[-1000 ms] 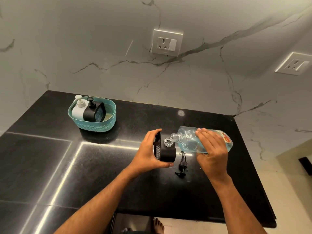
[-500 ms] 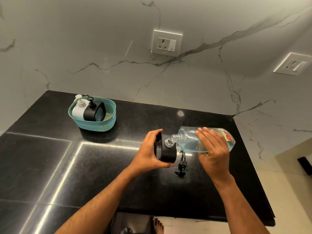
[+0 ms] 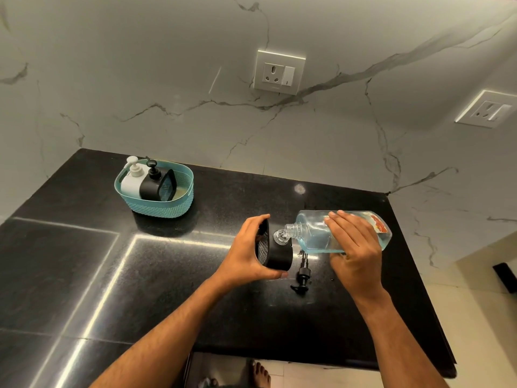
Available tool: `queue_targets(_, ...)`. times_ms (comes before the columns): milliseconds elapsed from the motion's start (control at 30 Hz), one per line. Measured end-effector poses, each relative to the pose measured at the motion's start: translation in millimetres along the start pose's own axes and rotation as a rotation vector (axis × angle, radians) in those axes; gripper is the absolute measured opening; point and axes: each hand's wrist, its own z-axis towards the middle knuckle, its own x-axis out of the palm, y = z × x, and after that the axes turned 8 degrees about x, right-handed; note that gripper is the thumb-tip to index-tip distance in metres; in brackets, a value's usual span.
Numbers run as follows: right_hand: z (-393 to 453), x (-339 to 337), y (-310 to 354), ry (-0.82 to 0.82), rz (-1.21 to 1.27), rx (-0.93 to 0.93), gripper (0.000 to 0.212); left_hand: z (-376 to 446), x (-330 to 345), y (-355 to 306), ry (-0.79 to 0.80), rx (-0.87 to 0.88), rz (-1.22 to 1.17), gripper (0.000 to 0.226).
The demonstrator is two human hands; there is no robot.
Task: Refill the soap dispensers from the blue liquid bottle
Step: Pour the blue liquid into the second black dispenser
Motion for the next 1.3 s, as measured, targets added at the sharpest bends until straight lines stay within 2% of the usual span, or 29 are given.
queue_targets(1300, 6.0, -6.1, 1.8, 0.027, -0.034, -0.028, 0.068, 0.5, -1.1, 3.7, 0.01, 0.011, 0.032, 0.126)
